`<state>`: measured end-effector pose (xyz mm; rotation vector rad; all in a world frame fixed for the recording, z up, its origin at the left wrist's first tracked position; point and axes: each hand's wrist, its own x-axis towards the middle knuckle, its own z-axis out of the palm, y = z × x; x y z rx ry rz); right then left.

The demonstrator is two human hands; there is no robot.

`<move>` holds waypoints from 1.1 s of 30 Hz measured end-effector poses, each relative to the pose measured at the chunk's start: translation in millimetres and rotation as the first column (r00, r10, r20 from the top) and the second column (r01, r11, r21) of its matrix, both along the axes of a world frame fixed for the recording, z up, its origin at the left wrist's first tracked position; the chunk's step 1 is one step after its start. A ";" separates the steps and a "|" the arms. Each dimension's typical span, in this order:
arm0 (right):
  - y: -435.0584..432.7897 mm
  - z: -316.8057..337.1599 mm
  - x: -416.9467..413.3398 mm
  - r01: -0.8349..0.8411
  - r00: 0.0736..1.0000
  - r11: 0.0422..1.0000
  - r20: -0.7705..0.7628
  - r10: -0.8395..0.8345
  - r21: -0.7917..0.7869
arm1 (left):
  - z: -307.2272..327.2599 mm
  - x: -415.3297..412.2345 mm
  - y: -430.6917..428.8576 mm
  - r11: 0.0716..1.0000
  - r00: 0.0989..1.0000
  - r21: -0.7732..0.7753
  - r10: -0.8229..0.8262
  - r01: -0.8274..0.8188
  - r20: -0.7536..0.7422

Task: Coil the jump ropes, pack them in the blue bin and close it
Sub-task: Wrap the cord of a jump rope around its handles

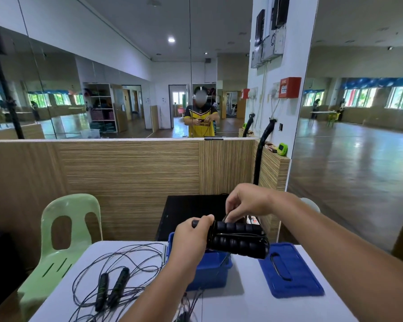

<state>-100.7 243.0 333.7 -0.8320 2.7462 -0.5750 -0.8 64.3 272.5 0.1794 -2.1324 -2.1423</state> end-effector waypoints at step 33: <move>-70.7 -71.6 91.0 0.310 0.950 0.759 0.146 -0.277 -0.573 | -31.2 -50.3 -13.2 0.925 0.950 0.219 0.290 -0.309 0.115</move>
